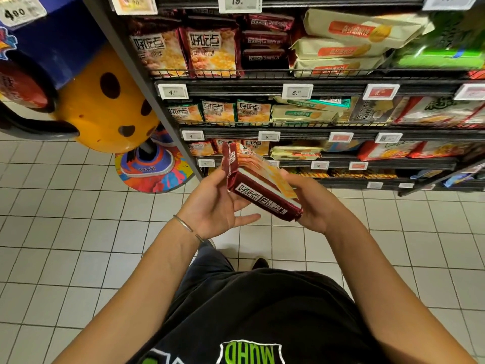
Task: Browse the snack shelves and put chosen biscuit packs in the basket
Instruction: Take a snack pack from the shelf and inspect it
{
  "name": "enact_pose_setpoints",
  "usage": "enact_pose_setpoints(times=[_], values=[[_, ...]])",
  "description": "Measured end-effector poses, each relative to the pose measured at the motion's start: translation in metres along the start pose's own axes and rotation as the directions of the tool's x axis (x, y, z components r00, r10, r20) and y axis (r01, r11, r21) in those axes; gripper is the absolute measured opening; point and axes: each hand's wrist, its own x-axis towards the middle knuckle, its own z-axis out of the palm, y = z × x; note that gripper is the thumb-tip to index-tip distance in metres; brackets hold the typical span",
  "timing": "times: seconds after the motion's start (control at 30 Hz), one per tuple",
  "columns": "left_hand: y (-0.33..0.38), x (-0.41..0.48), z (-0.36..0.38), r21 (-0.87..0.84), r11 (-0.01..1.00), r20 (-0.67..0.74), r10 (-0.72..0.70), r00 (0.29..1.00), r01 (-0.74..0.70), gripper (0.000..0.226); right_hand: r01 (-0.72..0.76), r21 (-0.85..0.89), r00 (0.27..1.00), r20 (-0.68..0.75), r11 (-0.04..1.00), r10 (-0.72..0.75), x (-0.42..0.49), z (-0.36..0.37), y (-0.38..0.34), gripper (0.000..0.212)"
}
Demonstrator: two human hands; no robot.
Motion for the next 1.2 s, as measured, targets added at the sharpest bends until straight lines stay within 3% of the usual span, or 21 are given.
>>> enact_pose_setpoints(times=[0.1,0.23,0.33,0.47,0.57,0.63,0.77,1.0,1.1,1.2], values=[[0.000,0.000,0.003,-0.021,0.999,0.067,-0.032,0.997,0.034,0.076,0.014,-0.099,1.000,-0.025,0.995,-0.017,0.004,-0.001,0.000,0.033],[0.002,0.003,0.000,-0.051,0.996,0.194,-0.058,0.979,0.069,0.077,0.001,-0.371,0.997,-0.077,0.929,-0.032,0.009,-0.004,0.004,0.028],[0.003,0.005,-0.002,-0.044,0.996,0.196,-0.072,0.978,0.082,0.074,-0.007,-0.401,0.996,-0.085,0.916,-0.029,0.011,-0.001,0.007,0.033],[0.005,0.009,-0.002,0.001,0.994,0.108,-0.106,0.988,0.107,0.078,-0.018,-0.306,0.998,-0.055,0.952,0.001,0.008,0.004,0.005,0.060],[0.003,0.011,0.000,0.106,0.992,-0.044,-0.060,0.997,0.064,0.076,-0.038,-0.226,0.999,0.017,0.973,0.043,0.005,0.006,0.003,0.079],[0.000,0.011,0.002,0.178,0.983,-0.140,-0.017,0.990,0.042,0.072,-0.042,-0.208,0.997,0.058,0.977,0.055,0.004,0.007,0.003,0.078],[-0.004,0.007,0.007,0.259,0.965,-0.189,0.013,0.982,0.037,0.072,-0.068,-0.191,0.990,0.109,0.979,0.090,0.003,0.009,0.004,0.078],[-0.003,0.007,0.005,0.251,0.968,-0.258,0.058,0.964,0.009,0.068,-0.050,-0.121,0.993,0.100,0.991,0.062,0.006,0.009,0.005,0.063],[-0.002,0.004,0.007,0.271,0.962,-0.253,0.085,0.964,-0.013,0.068,-0.053,-0.048,0.990,0.127,0.997,0.059,0.008,0.006,0.005,0.066],[-0.002,0.002,0.012,0.360,0.932,-0.203,0.130,0.971,-0.049,0.055,-0.012,-0.088,0.987,0.158,0.996,0.026,0.008,0.008,0.008,0.073]])
